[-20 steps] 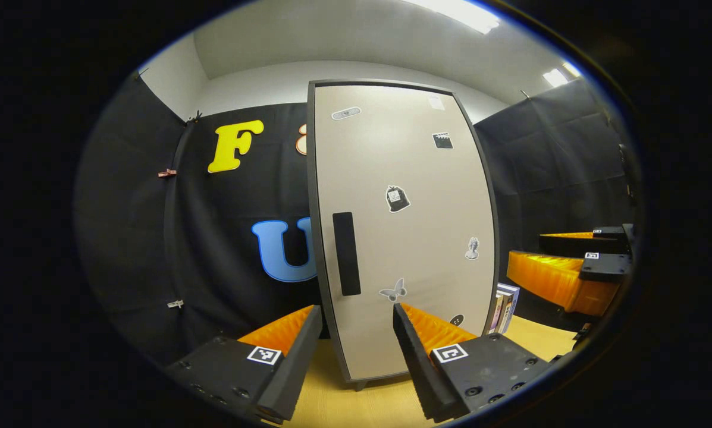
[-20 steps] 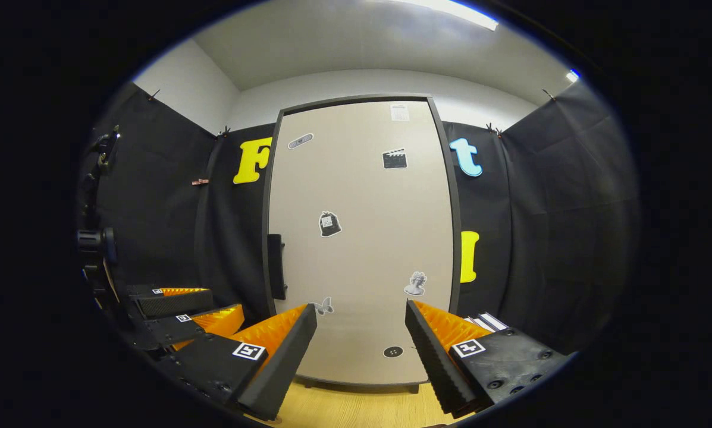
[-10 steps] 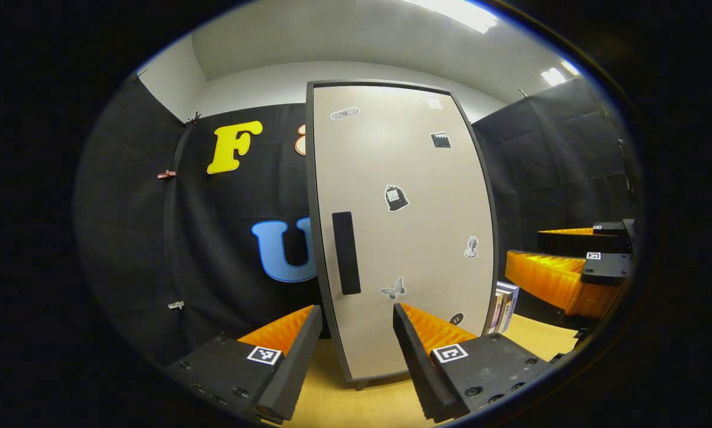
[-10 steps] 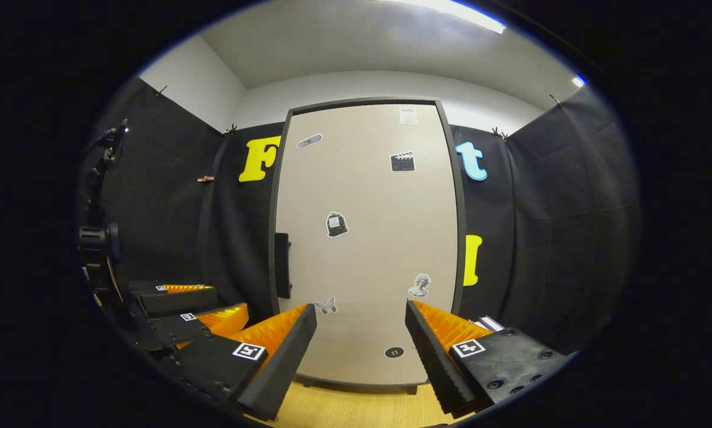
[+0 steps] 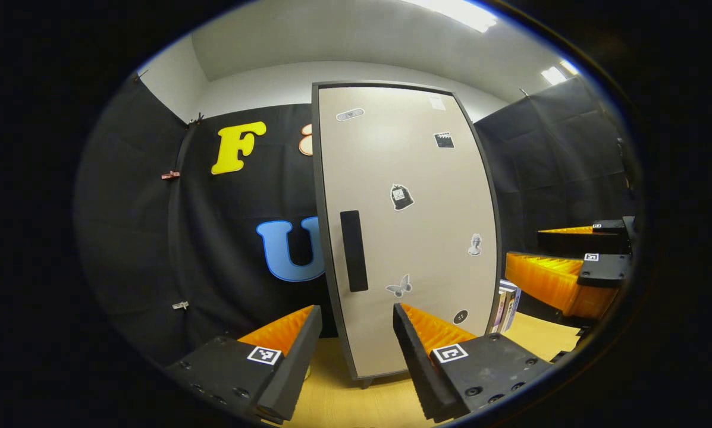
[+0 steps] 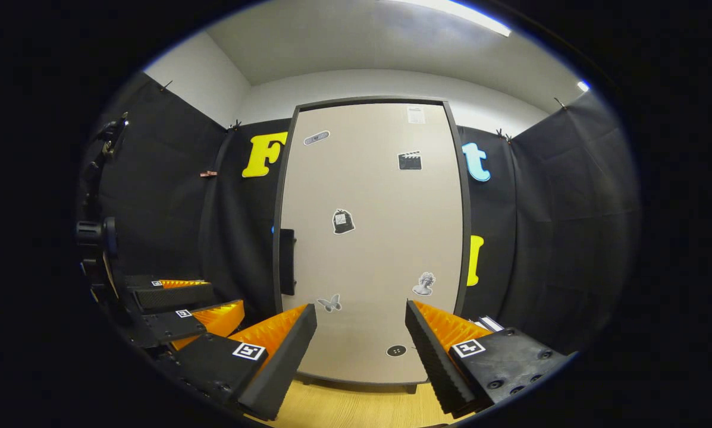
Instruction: Open the cabinet door with the right hand, grasp the bottle in the cabinet with the left hand and place it on the coaster, then close the cabinet door with the right hand.
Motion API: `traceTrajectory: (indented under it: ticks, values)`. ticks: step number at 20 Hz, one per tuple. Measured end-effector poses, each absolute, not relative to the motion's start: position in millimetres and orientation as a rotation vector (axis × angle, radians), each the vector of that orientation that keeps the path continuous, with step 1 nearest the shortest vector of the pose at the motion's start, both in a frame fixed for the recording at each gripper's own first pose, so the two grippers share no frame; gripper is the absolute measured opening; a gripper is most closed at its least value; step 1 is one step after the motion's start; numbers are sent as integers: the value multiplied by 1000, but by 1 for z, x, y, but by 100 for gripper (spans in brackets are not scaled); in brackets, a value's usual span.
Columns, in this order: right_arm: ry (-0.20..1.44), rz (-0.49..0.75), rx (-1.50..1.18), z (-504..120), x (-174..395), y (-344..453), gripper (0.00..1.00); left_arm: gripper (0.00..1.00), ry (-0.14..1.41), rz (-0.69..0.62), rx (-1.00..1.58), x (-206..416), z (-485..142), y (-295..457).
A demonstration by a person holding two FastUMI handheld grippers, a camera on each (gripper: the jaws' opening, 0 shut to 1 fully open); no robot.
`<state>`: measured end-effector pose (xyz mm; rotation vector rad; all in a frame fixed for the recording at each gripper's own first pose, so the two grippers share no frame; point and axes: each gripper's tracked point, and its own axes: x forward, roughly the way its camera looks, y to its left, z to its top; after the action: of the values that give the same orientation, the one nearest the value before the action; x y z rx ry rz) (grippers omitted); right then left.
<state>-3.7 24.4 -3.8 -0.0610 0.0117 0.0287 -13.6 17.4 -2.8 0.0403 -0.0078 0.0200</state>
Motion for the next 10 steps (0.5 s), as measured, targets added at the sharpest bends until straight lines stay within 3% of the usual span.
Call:
traceTrajectory:
  ticks: [10]
  values:
    - [0,104,-40,-6,38,91,98,78,23,96,37,-31,-22,83]
